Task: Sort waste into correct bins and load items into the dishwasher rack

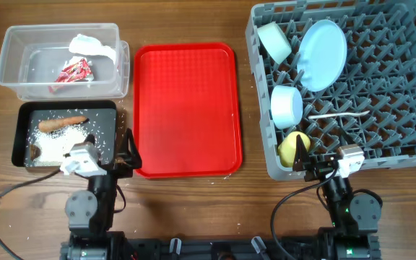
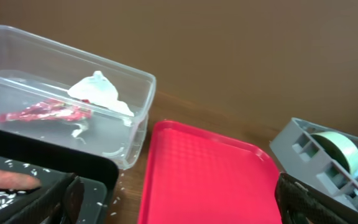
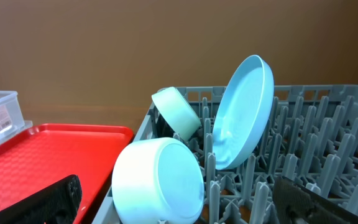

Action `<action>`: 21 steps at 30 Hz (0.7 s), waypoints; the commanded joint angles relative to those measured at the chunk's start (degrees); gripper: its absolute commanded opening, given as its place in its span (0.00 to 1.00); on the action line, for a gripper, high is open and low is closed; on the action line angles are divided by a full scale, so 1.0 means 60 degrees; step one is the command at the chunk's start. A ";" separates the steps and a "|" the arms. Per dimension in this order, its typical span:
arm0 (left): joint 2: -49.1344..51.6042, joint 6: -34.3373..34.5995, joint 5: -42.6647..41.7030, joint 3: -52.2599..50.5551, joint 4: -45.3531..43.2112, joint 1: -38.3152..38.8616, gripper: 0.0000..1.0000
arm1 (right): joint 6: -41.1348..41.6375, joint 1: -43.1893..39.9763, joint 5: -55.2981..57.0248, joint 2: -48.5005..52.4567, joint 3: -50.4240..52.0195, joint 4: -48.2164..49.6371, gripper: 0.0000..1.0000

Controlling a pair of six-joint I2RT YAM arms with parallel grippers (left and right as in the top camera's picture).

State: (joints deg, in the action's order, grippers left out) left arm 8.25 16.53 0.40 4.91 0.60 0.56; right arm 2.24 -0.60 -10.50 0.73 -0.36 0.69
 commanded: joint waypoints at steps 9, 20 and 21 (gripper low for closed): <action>-0.1351 -0.0229 0.0375 -0.0765 0.0568 -0.0390 1.00 | -0.0124 -0.0022 -0.0168 -0.0080 0.0011 0.0033 1.00; -0.1348 -0.0222 0.0339 -0.0765 0.0550 -0.0386 1.00 | -0.0120 -0.0022 -0.0168 -0.0080 0.0011 0.0033 1.00; -0.1348 -0.0222 0.0339 -0.0765 0.0550 -0.0386 1.00 | -0.0120 -0.0022 -0.0168 -0.0080 0.0011 0.0033 1.00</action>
